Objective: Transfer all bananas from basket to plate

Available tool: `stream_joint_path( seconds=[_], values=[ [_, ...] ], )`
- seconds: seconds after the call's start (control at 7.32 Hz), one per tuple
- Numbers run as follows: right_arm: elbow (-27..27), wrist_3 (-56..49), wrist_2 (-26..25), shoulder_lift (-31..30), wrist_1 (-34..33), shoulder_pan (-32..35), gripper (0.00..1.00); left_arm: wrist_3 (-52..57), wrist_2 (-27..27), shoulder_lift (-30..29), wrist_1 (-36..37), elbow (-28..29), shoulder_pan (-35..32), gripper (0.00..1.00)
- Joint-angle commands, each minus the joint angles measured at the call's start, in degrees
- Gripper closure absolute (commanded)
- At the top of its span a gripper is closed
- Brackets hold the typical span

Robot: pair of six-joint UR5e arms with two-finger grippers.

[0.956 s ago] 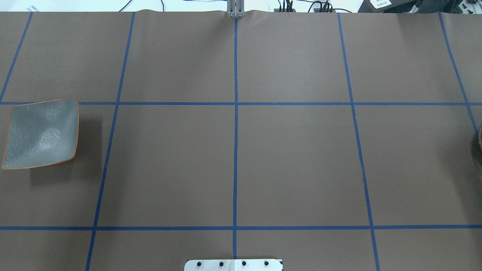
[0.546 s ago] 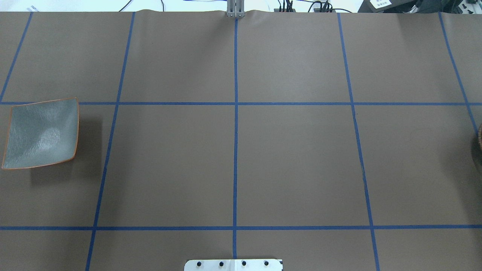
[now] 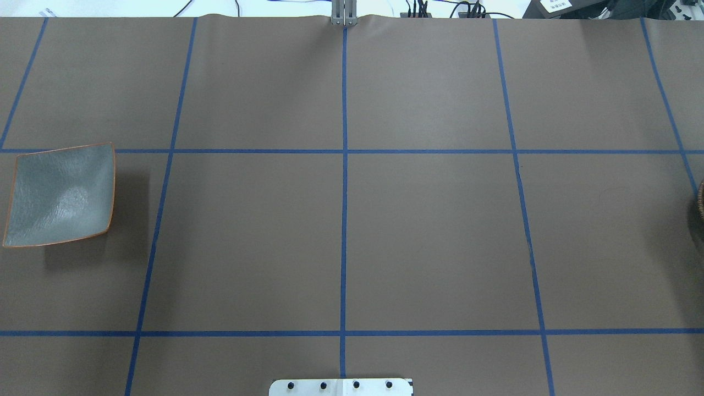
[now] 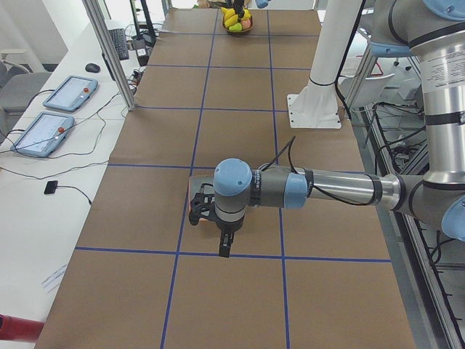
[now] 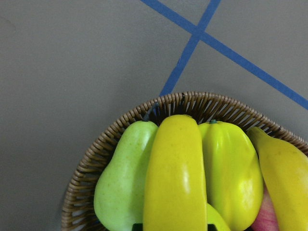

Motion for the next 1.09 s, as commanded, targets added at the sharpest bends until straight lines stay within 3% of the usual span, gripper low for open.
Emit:
stream_joint_path(
  seconds=[0.0, 0.41, 0.55, 0.82, 0.96],
  values=[
    [3.15, -0.05, 1.46, 0.48, -1.79, 2.28, 1.00, 0.01, -0.03, 0.03, 0.00, -0.19, -0.09, 0.00],
    [14.04, 0.82, 2.61, 10.28, -22.40, 5.28, 1.00, 0.10, -0.21, -0.58, -0.87, -1.32, 0.00, 0.00],
    [13.46, 2.14, 4.35, 15.54, -24.81, 5.11, 1.00, 0.10, -0.21, -1.54, -4.45, -1.59, -0.09, 0.00],
    [13.01, 11.41, 11.54, 21.99, -24.75, 5.11, 1.00, -0.08, 0.23, -4.09, -22.14, -0.89, 0.00, 0.00],
    [13.10, 19.38, 12.45, 25.84, -24.75, 4.59, 1.00, -2.08, -0.29, -9.24, -24.15, 1.11, 0.35, 0.00]
  ],
)
